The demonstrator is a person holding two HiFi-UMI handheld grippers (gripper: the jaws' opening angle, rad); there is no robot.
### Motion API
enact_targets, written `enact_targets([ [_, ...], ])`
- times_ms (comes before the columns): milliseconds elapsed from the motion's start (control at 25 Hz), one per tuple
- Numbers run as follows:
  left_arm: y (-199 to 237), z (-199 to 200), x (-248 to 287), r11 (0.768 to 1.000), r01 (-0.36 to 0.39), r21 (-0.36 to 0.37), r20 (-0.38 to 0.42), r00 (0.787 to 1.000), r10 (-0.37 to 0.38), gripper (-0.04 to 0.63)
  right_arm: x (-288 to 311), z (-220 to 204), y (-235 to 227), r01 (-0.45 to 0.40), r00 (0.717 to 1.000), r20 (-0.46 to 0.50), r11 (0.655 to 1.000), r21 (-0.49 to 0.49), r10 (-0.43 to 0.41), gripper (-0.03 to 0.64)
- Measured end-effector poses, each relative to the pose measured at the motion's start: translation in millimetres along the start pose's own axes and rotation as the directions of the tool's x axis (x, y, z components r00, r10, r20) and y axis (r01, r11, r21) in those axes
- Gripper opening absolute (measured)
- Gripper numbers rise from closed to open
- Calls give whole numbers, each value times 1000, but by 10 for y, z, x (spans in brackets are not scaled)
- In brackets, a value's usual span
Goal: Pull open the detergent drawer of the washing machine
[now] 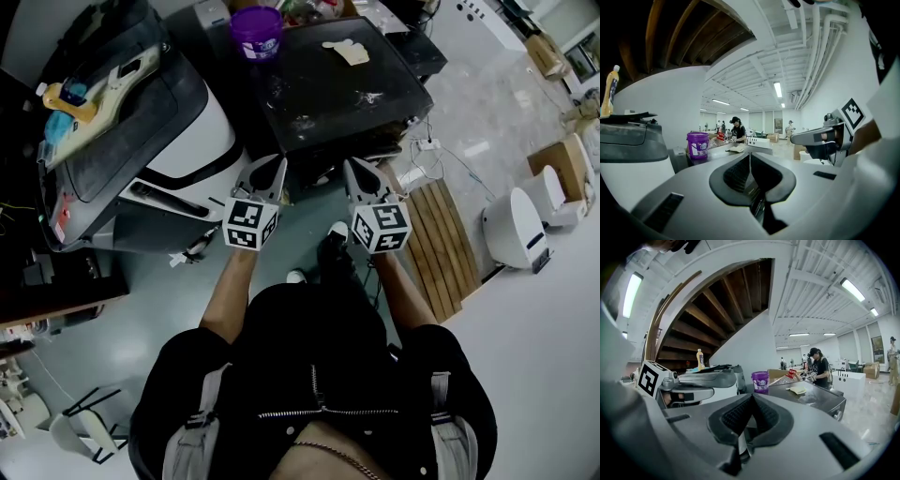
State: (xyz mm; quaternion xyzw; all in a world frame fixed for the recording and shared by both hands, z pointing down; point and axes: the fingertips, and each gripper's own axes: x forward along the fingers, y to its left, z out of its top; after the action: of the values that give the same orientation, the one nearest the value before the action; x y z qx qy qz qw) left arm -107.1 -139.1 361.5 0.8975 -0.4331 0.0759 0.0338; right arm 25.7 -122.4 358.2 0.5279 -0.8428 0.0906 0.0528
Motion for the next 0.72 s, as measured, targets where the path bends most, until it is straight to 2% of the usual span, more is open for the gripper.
enact_targets([
  [280, -19, 0, 104, 1000, -10, -11, 1, 1000, 10, 26, 39, 71, -83, -26, 1000, 3, 999, -21, 26, 6],
  [520, -89, -121, 196, 1000, 8, -17, -26, 1000, -8, 26, 23, -38, -135, -35, 999, -9, 999, 14, 35, 6],
  [720, -171, -316, 304, 999, 21, -29, -67, 997, -23, 26, -2, -277, -136, -78, 996, -30, 994, 71, 80, 6],
])
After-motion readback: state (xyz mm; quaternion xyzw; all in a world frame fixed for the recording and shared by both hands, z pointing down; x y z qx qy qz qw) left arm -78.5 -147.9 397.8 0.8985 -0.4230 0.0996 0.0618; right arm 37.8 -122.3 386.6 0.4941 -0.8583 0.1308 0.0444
